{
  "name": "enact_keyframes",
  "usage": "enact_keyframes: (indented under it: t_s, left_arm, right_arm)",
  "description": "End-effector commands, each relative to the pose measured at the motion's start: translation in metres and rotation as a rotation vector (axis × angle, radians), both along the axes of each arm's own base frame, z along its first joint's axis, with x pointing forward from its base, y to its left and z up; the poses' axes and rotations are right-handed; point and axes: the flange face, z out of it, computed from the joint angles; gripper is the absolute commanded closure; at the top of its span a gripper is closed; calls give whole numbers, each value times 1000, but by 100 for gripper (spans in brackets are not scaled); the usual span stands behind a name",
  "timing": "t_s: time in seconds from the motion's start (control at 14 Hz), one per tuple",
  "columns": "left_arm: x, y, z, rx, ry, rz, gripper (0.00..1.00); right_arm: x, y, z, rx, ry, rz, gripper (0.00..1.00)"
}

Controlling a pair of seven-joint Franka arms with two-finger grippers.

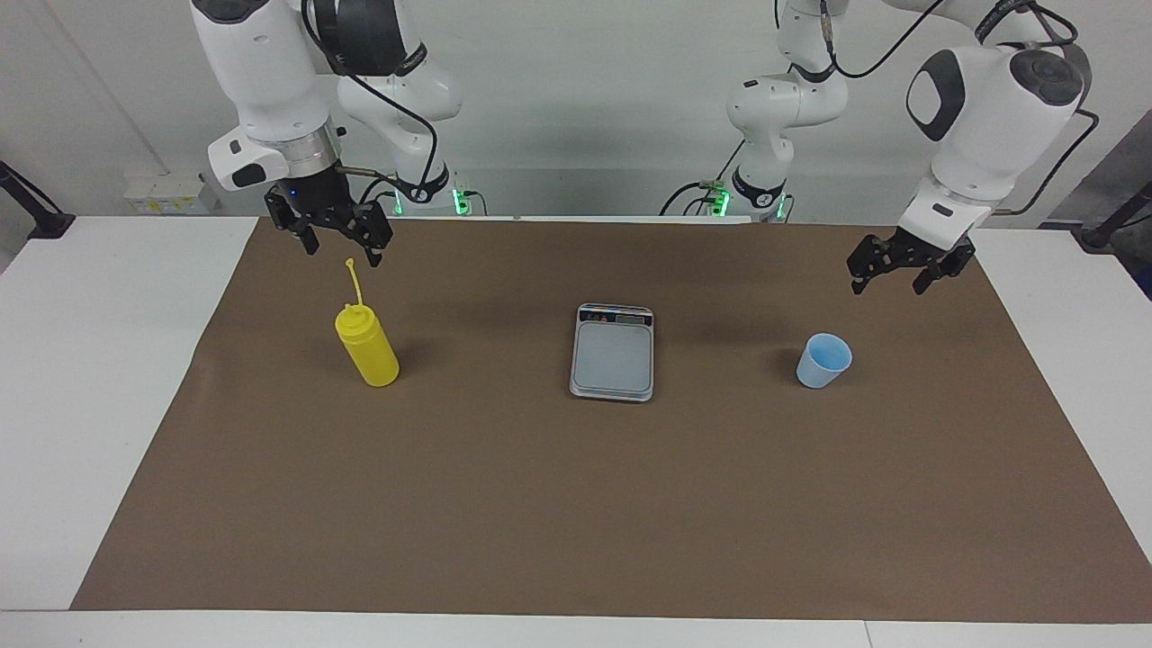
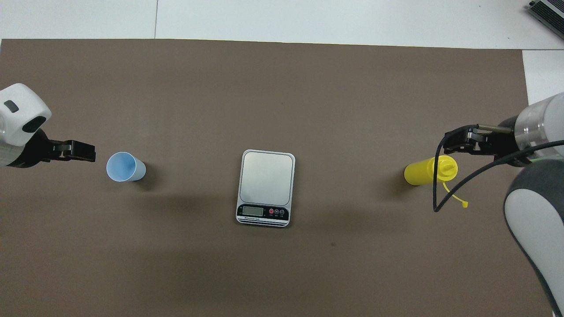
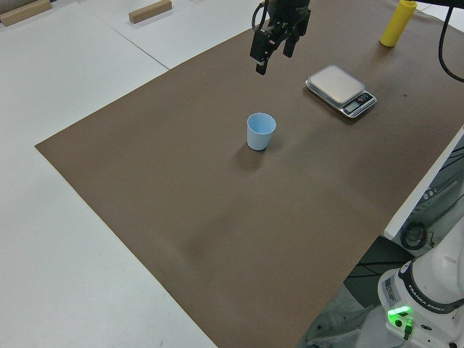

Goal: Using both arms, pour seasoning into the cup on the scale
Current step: 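Move the left gripper toward the light-blue cup, then grasp the light-blue cup rim with the left gripper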

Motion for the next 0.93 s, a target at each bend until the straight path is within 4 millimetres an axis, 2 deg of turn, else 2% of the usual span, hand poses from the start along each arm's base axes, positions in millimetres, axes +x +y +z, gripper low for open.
enact_keyframes:
  t_s: [0.0, 0.14, 0.43, 0.57, 0.71, 0.86]
  left_arm:
    - [-14, 9, -37, 14, -11, 19, 0]
    - [-20, 9, -70, 14, -24, 40, 0]
    - [-33, 15, -122, 10, -34, 83, 0]
    - [-38, 14, -135, 4, -41, 90, 0]
    - [-33, 14, -146, -1, -51, 105, 0]
    - [-32, 14, -149, -3, -60, 107, 0]
  right_arm:
    - [-4, -3, 1, -4, 7, 8, 0]
    - [-4, -3, 1, -4, 7, 8, 0]
    - [-4, -3, 1, -4, 7, 8, 0]
    - [-4, -3, 1, -4, 7, 8, 0]
    - [-4, -2, 1, -4, 7, 9, 0]
    - [-4, -3, 1, -4, 7, 8, 0]
